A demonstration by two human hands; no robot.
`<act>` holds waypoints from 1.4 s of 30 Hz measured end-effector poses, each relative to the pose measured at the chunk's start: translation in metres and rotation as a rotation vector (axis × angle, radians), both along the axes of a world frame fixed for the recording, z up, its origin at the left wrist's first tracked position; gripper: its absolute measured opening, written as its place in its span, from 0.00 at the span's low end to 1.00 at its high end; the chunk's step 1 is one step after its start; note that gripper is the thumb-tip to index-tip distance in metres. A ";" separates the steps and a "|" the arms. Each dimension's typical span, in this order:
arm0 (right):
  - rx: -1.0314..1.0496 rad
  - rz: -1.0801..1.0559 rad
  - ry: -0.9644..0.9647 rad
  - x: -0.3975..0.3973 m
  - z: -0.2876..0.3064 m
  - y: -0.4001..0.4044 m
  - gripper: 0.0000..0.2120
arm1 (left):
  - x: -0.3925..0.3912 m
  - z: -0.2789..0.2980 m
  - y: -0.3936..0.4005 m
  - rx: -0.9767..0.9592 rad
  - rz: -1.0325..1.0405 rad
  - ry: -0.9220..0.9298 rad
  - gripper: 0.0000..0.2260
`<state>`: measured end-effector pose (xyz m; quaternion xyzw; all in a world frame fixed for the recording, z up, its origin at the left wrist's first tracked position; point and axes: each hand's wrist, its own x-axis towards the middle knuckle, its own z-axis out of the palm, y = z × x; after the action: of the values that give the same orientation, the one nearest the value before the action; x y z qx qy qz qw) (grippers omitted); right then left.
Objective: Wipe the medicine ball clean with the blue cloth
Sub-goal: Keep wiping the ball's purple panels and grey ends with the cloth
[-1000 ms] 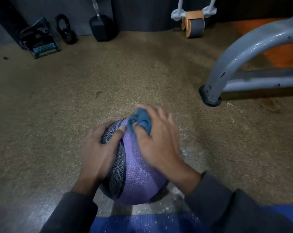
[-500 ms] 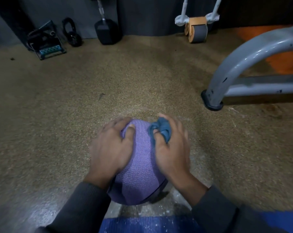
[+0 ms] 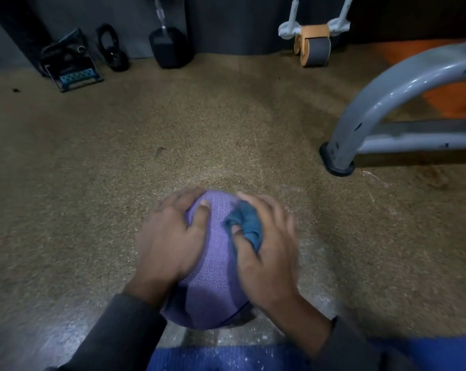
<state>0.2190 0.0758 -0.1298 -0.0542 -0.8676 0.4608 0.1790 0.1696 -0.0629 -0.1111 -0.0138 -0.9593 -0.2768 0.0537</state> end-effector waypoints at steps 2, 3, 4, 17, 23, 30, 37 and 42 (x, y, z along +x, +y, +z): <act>0.120 0.076 0.048 -0.012 0.008 -0.001 0.24 | 0.008 -0.002 -0.001 -0.007 -0.042 0.029 0.27; 0.093 0.094 0.025 -0.024 0.006 0.003 0.23 | 0.011 -0.002 -0.002 -0.012 -0.054 0.040 0.27; -0.004 0.090 -0.030 -0.037 0.000 0.010 0.20 | 0.013 -0.003 -0.002 -0.015 -0.059 0.047 0.27; -0.331 0.011 -0.007 -0.004 -0.026 0.017 0.22 | 0.012 -0.009 -0.013 0.150 0.038 0.012 0.27; -0.632 -0.120 -0.175 -0.011 -0.040 0.024 0.18 | 0.007 -0.008 -0.010 0.186 0.102 0.011 0.25; -0.214 0.102 -0.055 -0.010 -0.020 0.015 0.18 | 0.009 -0.009 -0.023 0.238 0.021 0.027 0.24; -0.333 0.055 -0.424 -0.049 -0.024 0.035 0.18 | 0.002 -0.007 -0.017 0.147 0.006 0.017 0.24; 0.086 0.226 -0.033 -0.011 0.003 0.012 0.20 | 0.000 -0.010 -0.024 0.181 -0.087 0.021 0.26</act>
<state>0.2083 0.0882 -0.1273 0.0442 -0.8900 0.4393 0.1140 0.1699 -0.0872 -0.1213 -0.0533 -0.9282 -0.3644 0.0529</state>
